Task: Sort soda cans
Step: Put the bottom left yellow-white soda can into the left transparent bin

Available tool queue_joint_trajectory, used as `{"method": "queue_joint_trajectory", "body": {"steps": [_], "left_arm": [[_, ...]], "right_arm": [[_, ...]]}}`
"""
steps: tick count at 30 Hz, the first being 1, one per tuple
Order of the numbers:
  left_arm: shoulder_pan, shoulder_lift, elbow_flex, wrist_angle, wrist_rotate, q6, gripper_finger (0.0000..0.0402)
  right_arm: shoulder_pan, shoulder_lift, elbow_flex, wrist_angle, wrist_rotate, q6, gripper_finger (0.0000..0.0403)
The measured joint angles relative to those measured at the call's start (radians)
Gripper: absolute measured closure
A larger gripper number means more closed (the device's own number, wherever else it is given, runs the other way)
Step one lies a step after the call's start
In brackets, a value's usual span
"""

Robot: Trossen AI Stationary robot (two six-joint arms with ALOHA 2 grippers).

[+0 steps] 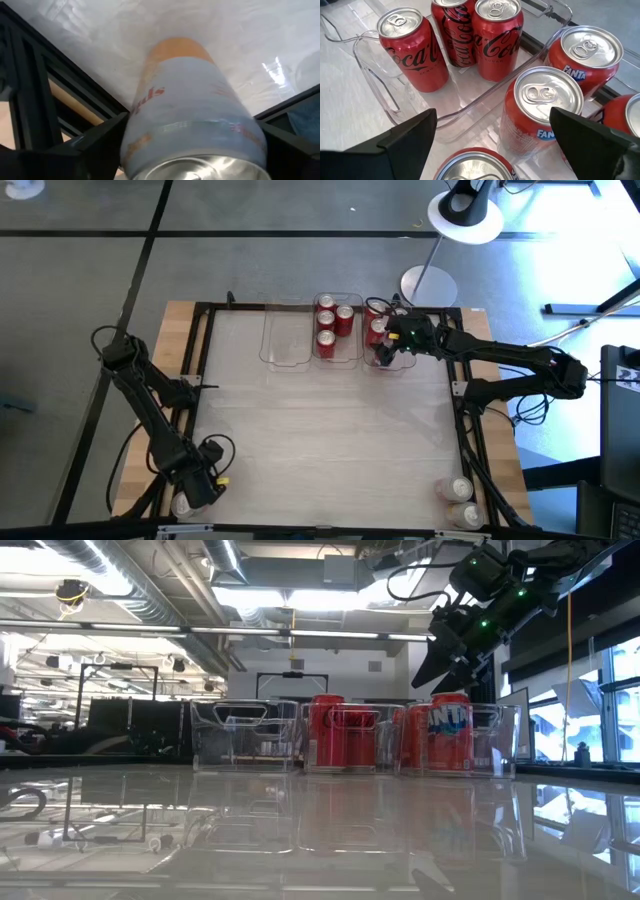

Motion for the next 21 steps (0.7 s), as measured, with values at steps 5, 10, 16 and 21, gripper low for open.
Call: {"method": "queue_joint_trajectory", "body": {"steps": [5,10,16,21], "left_arm": [[0.007,-0.001,0.0,-0.018,0.001,0.055,0.011],[0.086,-0.035,0.019,-0.101,-0.001,0.164,0.0112],[0.254,-0.106,0.107,-0.281,-0.126,0.409,0.0112],[0.437,-0.146,0.185,-0.38,-0.258,0.659,0.0109]], "right_arm": [[0.0,0.0,0.0,0.002,0.0,0.0,0.0015],[0.0,0.0,0.0,0.002,0.0,0.0,0.0015],[0.0,0.0,0.0,0.011,-0.05,0.0,0.0015],[0.0,0.0,0.0,0.069,-0.116,0.003,0.0015]]}}
